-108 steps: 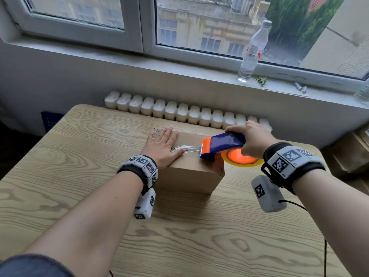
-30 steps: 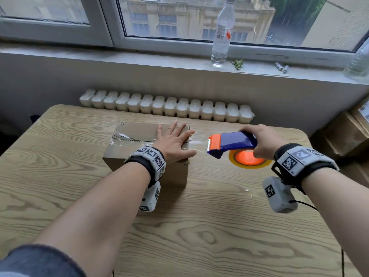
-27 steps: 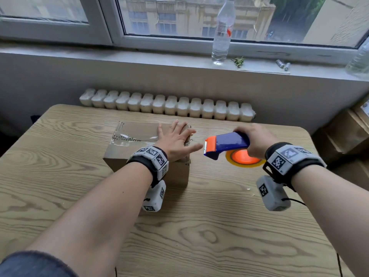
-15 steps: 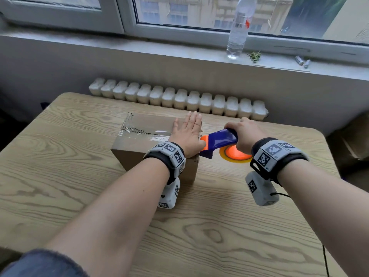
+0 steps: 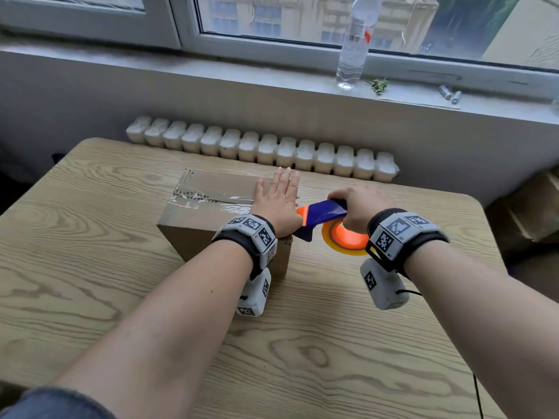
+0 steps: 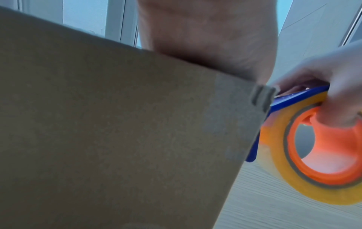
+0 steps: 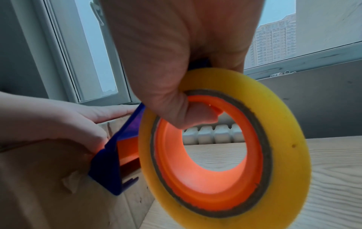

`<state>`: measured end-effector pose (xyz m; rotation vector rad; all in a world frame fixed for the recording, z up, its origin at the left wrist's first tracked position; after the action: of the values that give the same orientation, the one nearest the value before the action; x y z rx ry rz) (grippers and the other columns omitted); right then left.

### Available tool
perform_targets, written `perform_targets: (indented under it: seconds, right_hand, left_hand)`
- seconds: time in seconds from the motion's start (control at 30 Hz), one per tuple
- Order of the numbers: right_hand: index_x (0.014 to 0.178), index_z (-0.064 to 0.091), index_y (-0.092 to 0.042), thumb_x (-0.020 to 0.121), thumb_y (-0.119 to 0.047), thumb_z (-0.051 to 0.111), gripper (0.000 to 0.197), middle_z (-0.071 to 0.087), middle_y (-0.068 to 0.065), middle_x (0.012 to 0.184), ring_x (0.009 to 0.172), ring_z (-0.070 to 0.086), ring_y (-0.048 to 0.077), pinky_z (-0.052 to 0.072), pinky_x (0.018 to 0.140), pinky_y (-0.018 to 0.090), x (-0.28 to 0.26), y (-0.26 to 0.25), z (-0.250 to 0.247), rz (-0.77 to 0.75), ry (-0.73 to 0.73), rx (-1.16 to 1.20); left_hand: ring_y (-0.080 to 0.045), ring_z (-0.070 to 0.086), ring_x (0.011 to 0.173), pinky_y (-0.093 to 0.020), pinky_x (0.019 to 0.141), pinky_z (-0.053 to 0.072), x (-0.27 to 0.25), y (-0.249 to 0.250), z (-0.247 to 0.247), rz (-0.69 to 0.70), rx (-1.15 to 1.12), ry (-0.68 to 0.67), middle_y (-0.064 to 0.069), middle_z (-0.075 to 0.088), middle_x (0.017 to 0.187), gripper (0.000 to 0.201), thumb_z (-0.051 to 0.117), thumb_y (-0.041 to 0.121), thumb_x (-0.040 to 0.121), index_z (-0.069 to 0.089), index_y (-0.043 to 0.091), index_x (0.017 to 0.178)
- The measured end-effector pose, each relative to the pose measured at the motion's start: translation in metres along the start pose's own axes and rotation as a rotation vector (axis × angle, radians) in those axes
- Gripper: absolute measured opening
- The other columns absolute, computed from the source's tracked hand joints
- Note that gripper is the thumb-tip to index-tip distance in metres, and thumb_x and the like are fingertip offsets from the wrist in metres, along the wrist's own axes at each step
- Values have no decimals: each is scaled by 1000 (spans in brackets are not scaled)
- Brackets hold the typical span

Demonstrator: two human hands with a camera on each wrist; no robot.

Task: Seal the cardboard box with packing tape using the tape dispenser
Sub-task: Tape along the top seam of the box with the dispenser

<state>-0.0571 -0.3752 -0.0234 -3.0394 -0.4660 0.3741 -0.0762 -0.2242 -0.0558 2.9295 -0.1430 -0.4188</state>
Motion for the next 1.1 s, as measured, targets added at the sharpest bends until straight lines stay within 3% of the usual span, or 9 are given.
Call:
perform_targets:
  seconds: [0.27, 0.43, 0.6, 0.73, 0.8, 0.93, 1.0, 1.1]
  right_hand:
    - [100, 66, -29, 77, -8, 51, 34, 66, -2, 92, 84, 58, 22, 46, 68, 29, -3, 6, 10, 98, -116, 72]
    - [109, 68, -22, 78, -12, 58, 34, 69, 0, 105, 95, 65, 23, 49, 69, 27, -3, 19, 43, 176, -218, -60]
    - [113, 62, -14, 75, -15, 66, 38, 67, 8, 107, 99, 62, 27, 53, 81, 33, -1, 44, 61, 313, -259, 123]
    - [110, 64, -12, 76, -25, 74, 38, 68, 8, 105, 91, 62, 25, 47, 73, 30, 1, 49, 73, 315, -341, 130]
    - [114, 65, -12, 78, -24, 71, 39, 68, 8, 109, 97, 63, 26, 49, 77, 30, 1, 50, 74, 329, -328, 110]
    - [134, 52, -10, 92, -21, 54, 43, 57, 11, 133, 123, 53, 28, 46, 99, 35, 5, 25, 47, 295, -267, 188]
    - [135, 50, -6, 96, -25, 48, 43, 54, 13, 138, 127, 49, 28, 42, 102, 35, 10, 0, 27, 234, -209, 285]
    - [131, 54, -5, 99, -37, 42, 47, 60, 12, 129, 120, 55, 26, 44, 97, 34, 16, -40, 10, 144, -153, 421]
  left_hand:
    - [-18, -20, 148, -50, 118, -13, 1, 1, 0, -21, -1, -6, -2, -18, 161, 88, 43, 27, 87, -12, 15, 153]
    - [-16, -21, 148, -48, 117, -15, 1, 2, 0, -24, -28, 5, 0, -19, 161, 84, 39, 18, 87, -12, 17, 153]
    - [-14, -19, 148, -48, 117, -15, 1, -1, 1, 4, -50, 31, 1, -16, 162, 72, 32, 29, 94, -9, 23, 154]
    - [-13, -13, 150, -44, 118, -12, -1, -3, -6, 15, -138, 53, 3, -9, 163, 64, 27, 40, 101, -4, 22, 155]
    - [-12, -9, 150, -43, 119, -9, -2, -9, -12, -4, -205, 95, 3, -4, 163, 63, 27, 42, 101, 0, 23, 155]
    - [-14, -12, 150, -48, 118, -11, -6, -36, -17, -104, -174, 97, 3, -8, 163, 64, 23, 48, 100, -3, 25, 155]
    - [-17, -16, 149, -54, 116, -11, -11, -52, -15, -161, -104, 67, 1, -14, 162, 70, 22, 56, 98, -7, 26, 154]
    - [-21, -21, 148, -58, 114, -12, -21, -76, -13, -265, -52, 66, -2, -21, 161, 85, 23, 72, 89, -10, 27, 153]
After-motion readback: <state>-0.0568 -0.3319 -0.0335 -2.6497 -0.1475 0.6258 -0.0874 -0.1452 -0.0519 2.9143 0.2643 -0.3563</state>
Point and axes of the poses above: each hand's wrist, its own x-axis towards the middle knuckle, its own z-axis out of the palm, y = z × x, the point moved 4 cm from there along x, towards the middle knuckle
